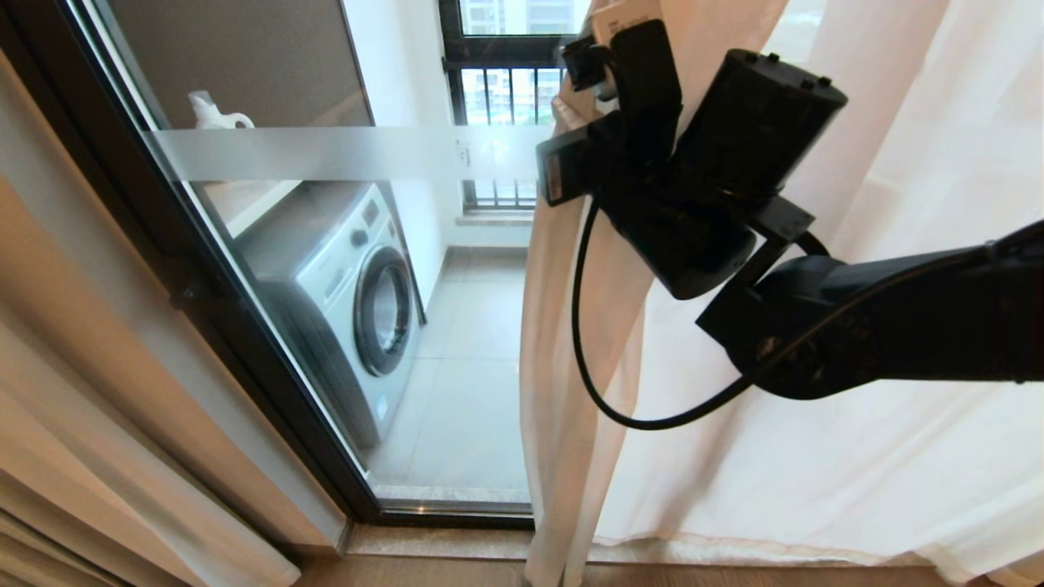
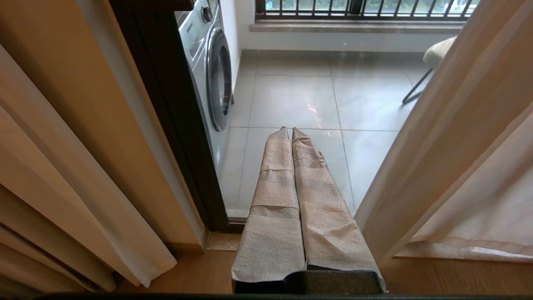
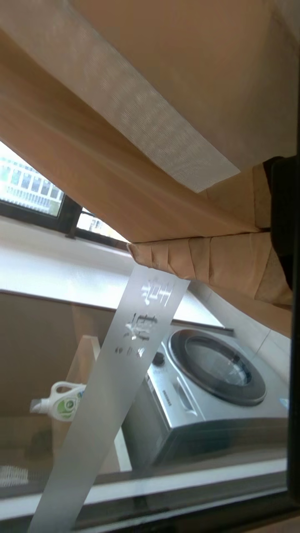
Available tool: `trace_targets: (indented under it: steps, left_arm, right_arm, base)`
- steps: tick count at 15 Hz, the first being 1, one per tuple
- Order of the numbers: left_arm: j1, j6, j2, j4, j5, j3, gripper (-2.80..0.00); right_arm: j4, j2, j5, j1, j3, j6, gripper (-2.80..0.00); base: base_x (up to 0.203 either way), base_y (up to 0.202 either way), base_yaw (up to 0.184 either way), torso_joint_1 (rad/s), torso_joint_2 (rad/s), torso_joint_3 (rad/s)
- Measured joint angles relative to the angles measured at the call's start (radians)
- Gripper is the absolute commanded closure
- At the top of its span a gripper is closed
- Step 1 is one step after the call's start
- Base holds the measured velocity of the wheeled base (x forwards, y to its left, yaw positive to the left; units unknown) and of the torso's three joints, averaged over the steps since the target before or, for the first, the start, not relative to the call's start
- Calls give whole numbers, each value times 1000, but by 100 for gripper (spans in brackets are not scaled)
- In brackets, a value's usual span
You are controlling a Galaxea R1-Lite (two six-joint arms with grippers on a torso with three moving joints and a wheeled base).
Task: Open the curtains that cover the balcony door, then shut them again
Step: Close the inner curtains on both sides
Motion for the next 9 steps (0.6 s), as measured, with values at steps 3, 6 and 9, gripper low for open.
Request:
trace_targets:
  steps: [3, 6, 9]
  left_arm:
    - [0, 0, 0, 0, 0, 0, 0]
    - [0, 0, 0, 0, 0, 0, 0]
    - [0, 0, 0, 0, 0, 0, 0]
  right_arm:
    - [-24, 10, -1, 24, 3, -1, 0]
    - [-22, 1, -17, 22, 3, 1, 0]
    - [-13, -29, -41, -15, 3, 6, 0]
  base:
    - [0, 0, 0, 0, 0, 0]
    - [0, 0, 0, 0, 0, 0]
    - [0, 0, 0, 0, 0, 0]
